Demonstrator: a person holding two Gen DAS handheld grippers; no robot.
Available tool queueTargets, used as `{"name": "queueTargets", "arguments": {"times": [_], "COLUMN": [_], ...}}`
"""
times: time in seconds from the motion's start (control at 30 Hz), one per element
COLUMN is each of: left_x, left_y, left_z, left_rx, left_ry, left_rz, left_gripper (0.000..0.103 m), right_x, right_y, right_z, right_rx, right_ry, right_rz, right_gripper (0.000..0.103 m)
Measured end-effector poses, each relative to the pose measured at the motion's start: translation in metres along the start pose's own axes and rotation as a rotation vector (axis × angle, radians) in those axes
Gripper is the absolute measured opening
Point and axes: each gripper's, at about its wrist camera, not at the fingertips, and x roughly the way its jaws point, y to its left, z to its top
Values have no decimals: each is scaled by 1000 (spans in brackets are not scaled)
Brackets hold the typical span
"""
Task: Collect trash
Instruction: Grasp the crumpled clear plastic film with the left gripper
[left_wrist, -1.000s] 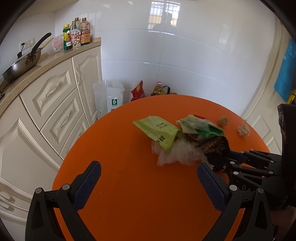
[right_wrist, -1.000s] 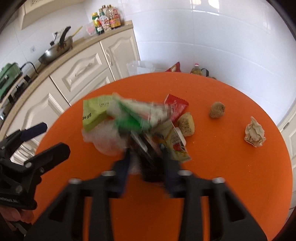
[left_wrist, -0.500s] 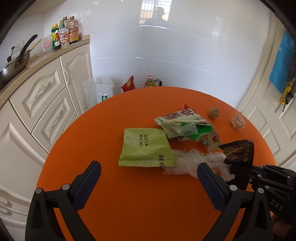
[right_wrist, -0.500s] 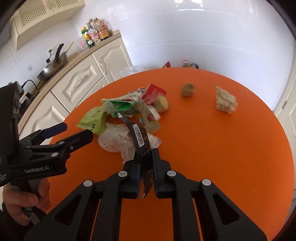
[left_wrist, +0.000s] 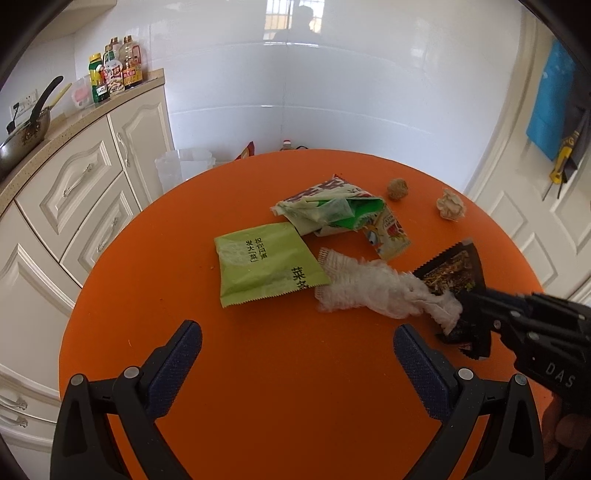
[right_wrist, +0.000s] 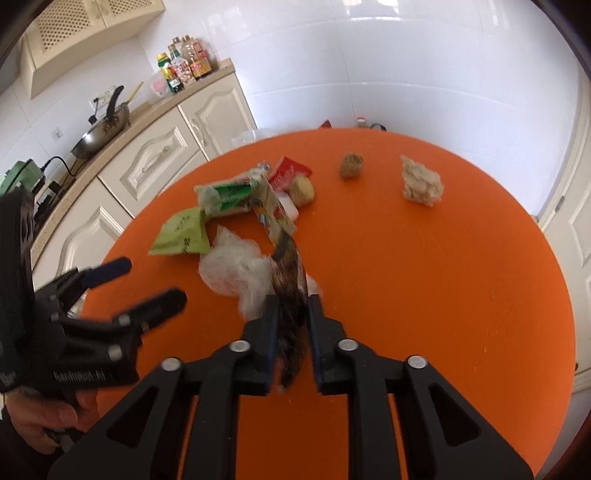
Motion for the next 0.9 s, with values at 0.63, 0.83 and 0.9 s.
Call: {"name": "queueTargets", "arguments": {"times": [0.63, 0.83, 0.9], "left_x": [-9, 27, 36], "left_y": [-62, -71, -73], "left_z": [2, 18, 19], "left_rx": [24, -13, -20], "left_ry": [10, 63, 63], "left_rz": [-55, -11, -4], "left_gripper": [102, 98, 91], "right_x": [-44, -52, -54], "right_y": [-45, -51, -52], "right_z": [-35, -41, -41], "right_rx": [116, 126, 128], "right_ry": [-63, -71, -75], "right_rz": [-48, -50, -45], "right_gripper": [7, 7, 6]}}
